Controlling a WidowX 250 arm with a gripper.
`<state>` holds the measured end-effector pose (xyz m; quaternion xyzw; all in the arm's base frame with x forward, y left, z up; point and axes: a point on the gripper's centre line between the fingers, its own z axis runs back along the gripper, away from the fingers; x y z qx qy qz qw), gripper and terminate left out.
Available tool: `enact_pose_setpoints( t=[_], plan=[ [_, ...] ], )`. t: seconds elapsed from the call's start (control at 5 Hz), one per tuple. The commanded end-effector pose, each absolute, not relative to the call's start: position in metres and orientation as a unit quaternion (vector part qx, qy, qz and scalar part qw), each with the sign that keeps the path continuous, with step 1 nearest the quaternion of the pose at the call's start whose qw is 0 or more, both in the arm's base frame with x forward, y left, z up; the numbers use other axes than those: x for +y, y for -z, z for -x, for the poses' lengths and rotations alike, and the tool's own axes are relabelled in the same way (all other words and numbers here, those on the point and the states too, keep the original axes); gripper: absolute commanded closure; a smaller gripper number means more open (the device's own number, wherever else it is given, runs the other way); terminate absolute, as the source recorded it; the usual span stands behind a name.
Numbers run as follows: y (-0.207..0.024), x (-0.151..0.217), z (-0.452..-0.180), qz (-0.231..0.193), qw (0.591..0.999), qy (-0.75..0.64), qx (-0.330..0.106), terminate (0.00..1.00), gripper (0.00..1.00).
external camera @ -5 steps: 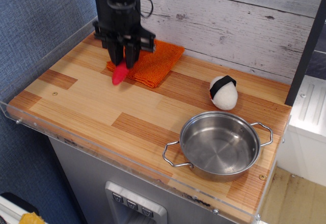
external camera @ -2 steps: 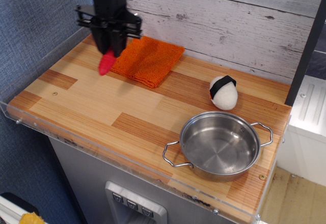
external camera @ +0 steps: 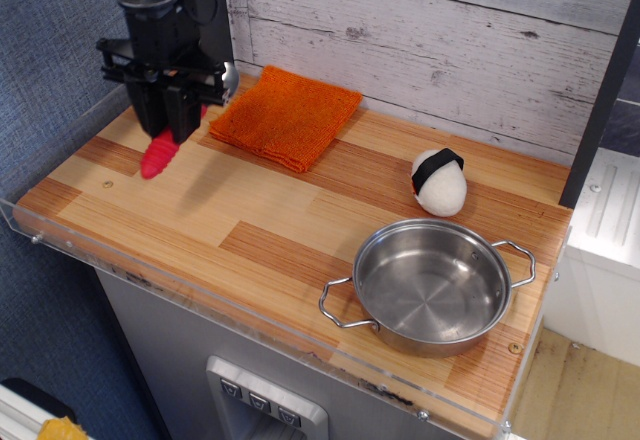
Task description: Move the spoon to the front of the board.
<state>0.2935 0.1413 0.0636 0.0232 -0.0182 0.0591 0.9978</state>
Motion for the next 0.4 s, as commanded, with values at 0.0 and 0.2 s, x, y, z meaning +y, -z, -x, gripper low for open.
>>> enact_pose_setpoints(
  t=[0.0,0.2],
  plan=[
    [-0.065,0.134,-0.269,-0.032,0.998,-0.042,-0.017,0.00,1.00],
    [-0.054,0.131,-0.265,-0.031,0.999,-0.037,0.002,0.00,1.00]
  ],
)
